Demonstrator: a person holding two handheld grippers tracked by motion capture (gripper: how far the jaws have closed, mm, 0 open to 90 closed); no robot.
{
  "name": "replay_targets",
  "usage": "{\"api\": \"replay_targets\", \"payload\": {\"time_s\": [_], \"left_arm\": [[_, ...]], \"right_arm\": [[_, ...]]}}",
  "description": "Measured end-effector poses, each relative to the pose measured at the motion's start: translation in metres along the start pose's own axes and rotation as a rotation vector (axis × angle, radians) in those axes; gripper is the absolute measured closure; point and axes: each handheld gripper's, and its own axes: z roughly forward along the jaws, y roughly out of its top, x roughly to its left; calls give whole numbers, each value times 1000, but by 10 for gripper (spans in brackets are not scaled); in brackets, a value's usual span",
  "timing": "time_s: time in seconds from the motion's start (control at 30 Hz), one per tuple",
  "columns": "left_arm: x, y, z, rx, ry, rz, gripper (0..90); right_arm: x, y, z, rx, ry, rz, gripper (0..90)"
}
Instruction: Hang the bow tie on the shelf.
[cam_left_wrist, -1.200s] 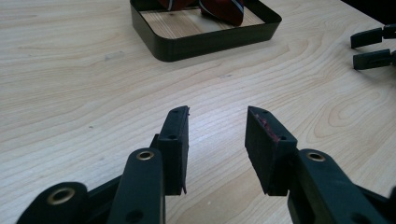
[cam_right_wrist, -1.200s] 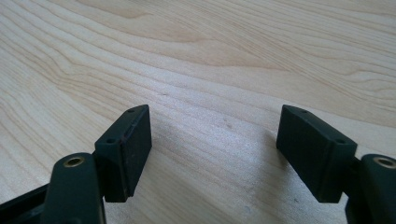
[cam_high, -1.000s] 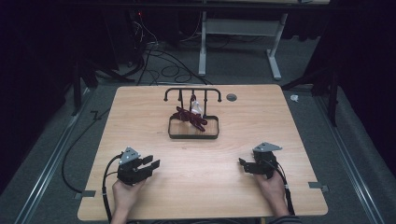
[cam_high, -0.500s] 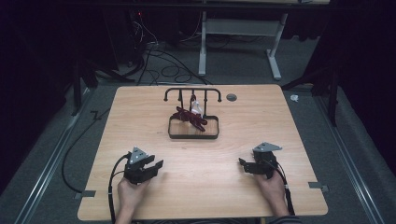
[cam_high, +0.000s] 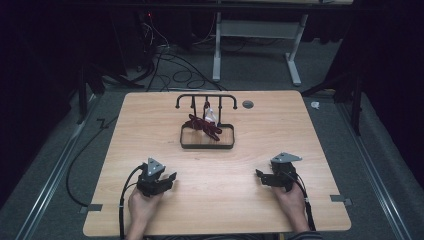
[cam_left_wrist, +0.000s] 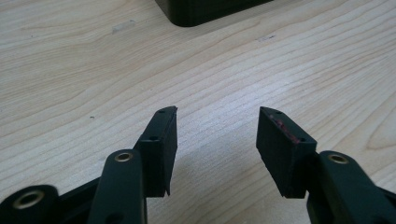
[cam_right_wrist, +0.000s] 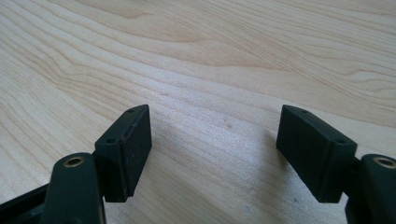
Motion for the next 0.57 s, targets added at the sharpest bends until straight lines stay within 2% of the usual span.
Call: {"api": "replay_targets", "payload": {"time_s": [0.1, 0.17, 0.2, 0.37, 0.57], "left_arm": [[-1, -2, 3, 9, 13, 8, 470], [0, -5, 8, 22, -1, -9, 457], [1, -8, 9, -3, -6, -20, 432], [0, -9, 8, 0, 10, -26, 397], [0, -8, 9, 5, 0, -19, 358]], "right_arm": [[0, 0, 0, 0, 0, 0, 279], [0, 0, 0, 0, 0, 0, 279], [0, 0, 0, 0, 0, 0, 278], [0, 0, 0, 0, 0, 0, 278], [0, 0, 0, 0, 0, 0, 278]]}}
